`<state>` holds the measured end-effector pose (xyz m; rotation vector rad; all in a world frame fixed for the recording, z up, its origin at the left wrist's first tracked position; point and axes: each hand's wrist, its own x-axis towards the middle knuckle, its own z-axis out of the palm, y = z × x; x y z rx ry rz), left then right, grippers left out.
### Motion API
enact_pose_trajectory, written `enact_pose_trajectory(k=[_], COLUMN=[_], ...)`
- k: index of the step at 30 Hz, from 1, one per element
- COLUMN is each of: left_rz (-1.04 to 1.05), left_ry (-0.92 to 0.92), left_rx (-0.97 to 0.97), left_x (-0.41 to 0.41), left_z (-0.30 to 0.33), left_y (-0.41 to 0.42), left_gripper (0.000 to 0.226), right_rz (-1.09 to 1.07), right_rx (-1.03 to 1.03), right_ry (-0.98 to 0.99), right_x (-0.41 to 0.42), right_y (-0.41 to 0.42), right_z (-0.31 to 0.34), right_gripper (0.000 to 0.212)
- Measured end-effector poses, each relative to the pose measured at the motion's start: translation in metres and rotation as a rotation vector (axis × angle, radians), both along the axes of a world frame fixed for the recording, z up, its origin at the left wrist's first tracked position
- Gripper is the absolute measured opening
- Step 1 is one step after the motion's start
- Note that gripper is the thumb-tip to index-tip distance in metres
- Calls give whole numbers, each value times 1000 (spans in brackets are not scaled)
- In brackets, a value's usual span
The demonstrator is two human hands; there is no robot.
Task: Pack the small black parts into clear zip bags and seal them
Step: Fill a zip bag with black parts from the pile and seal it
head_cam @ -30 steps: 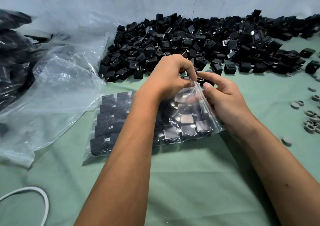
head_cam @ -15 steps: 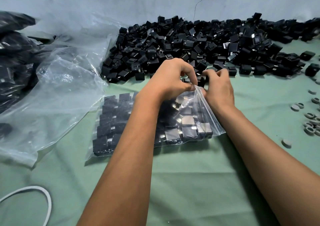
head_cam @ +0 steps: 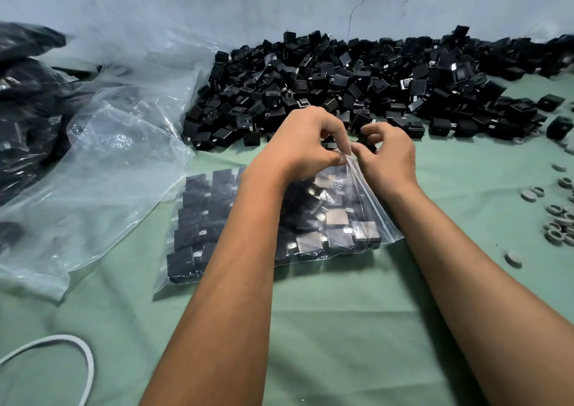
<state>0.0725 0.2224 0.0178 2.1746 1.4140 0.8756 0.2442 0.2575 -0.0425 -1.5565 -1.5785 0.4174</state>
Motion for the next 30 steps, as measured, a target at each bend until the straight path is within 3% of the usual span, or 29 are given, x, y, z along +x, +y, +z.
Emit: enact_pose_trajectory(k=[3, 12, 19, 23, 30], left_rz=[0, 41, 23, 13, 19], left_ry=[-9, -40, -65, -71, -77], left_rx=[20, 65, 43, 48, 45], left_x=[0, 1, 0, 2, 4], left_z=[-1, 0, 0, 0, 1], left_y=[1, 2, 2, 1, -1], left_gripper=[17, 19, 18, 17, 18], right_rz=[25, 307, 411, 619, 397], right_rx=[46, -30, -100, -159, -32], right_ry=[193, 426, 504, 523, 748], right_x=[0, 17, 31, 31, 23], right_y=[-18, -55, -59, -62, -56], right_z=[2, 2, 2, 8, 5], right_gripper=[37, 33, 32, 30, 21])
